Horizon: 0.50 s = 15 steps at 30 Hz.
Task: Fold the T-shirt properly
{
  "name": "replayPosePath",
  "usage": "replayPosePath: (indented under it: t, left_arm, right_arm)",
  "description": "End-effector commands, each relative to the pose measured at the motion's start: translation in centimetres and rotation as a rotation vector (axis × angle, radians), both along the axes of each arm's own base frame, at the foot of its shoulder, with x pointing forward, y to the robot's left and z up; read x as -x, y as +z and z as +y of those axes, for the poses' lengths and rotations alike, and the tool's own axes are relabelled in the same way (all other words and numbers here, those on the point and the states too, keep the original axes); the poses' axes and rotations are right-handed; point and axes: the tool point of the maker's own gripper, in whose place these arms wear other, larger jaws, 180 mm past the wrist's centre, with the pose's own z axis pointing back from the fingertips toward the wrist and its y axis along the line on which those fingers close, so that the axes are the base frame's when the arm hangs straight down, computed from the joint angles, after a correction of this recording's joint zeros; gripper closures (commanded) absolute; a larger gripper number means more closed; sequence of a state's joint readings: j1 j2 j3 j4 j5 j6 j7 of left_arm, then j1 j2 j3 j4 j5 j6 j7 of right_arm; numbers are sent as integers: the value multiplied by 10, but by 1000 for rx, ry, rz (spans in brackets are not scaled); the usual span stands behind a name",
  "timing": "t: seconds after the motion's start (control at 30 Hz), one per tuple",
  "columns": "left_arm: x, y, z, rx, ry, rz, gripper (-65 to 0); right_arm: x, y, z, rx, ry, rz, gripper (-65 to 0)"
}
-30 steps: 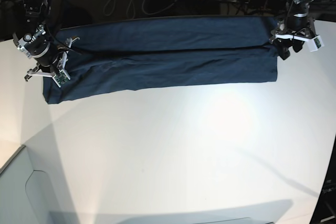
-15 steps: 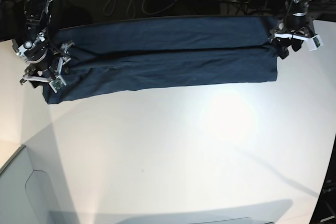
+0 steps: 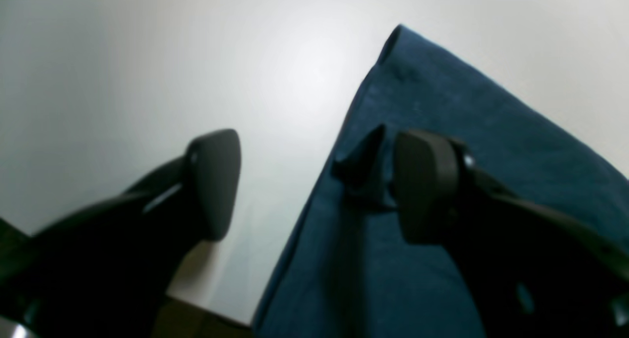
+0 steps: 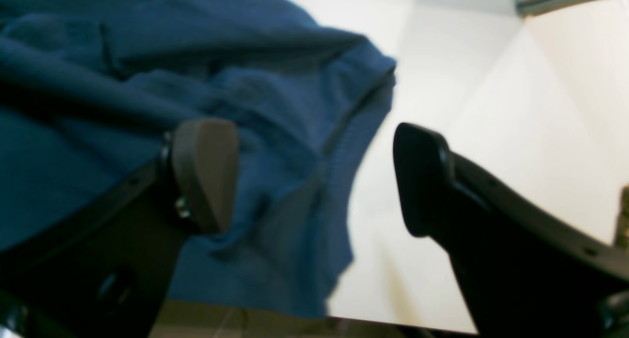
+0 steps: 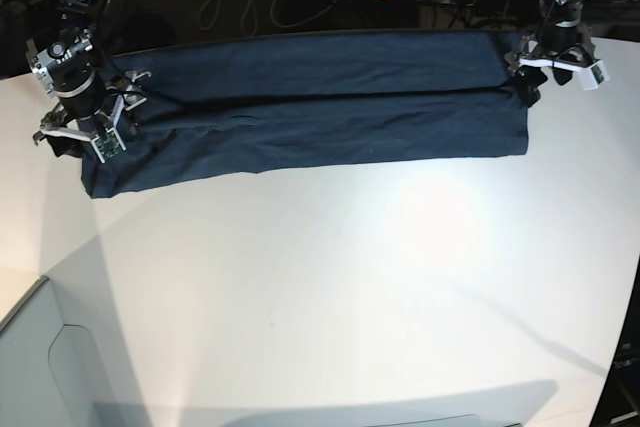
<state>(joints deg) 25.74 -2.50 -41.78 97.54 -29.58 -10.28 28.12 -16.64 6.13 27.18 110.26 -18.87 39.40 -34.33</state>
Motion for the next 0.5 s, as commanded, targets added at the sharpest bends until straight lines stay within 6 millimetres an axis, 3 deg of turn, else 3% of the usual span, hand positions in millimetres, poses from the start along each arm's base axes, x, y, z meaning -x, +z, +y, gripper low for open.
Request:
replayPosePath:
  t: [0.0,0.23,0.37,0.47]
  left_arm:
    - [-7,8,-2,-11,-16,-37,-465]
    - [-17,4,-22,15,-72,-39,-465]
    - [-20,4,-23,13,-72,-42,-465]
    - [-15,-7,-20,34,-59,-20,-465]
  right_arm:
    - [-1,5,4,-3,26,-14,-472]
    - [8,-6,23,-22,78,24,-472]
    - [9,-10,24,-28,79,36,-472]
    - [12,-18,22,-35,74,58,-472]
